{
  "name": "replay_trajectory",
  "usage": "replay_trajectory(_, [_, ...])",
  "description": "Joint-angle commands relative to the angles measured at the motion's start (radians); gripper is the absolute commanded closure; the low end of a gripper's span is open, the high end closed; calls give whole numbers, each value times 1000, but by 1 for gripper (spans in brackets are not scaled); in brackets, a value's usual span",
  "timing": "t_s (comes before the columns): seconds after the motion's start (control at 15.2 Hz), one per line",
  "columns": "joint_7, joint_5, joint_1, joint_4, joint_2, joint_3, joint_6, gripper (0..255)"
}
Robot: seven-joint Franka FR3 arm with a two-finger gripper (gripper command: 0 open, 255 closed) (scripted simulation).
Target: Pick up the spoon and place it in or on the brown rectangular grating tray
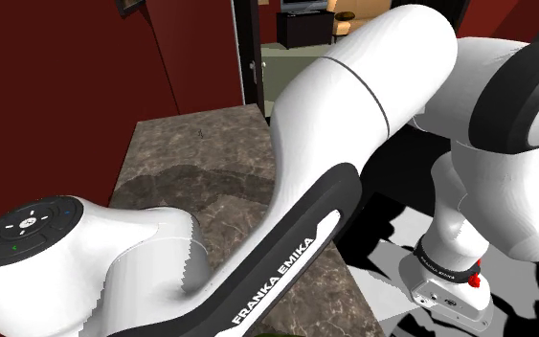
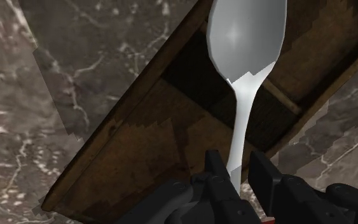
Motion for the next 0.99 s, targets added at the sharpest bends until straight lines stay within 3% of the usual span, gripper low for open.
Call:
replay_trajectory(0.0, [0, 0, 0, 0, 0, 0, 0, 255])
replay_trajectory(0.07, [0, 0, 0, 0, 0, 0, 0, 0])
replay_trajectory(0.4, [0, 0, 0, 0, 0, 0, 0, 0])
replay_trajectory(0.66, [-17, 29, -19, 4, -82, 14, -83, 0])
replay_trajectory(0.92, [-17, 30, -19, 4, -82, 14, -83, 0])
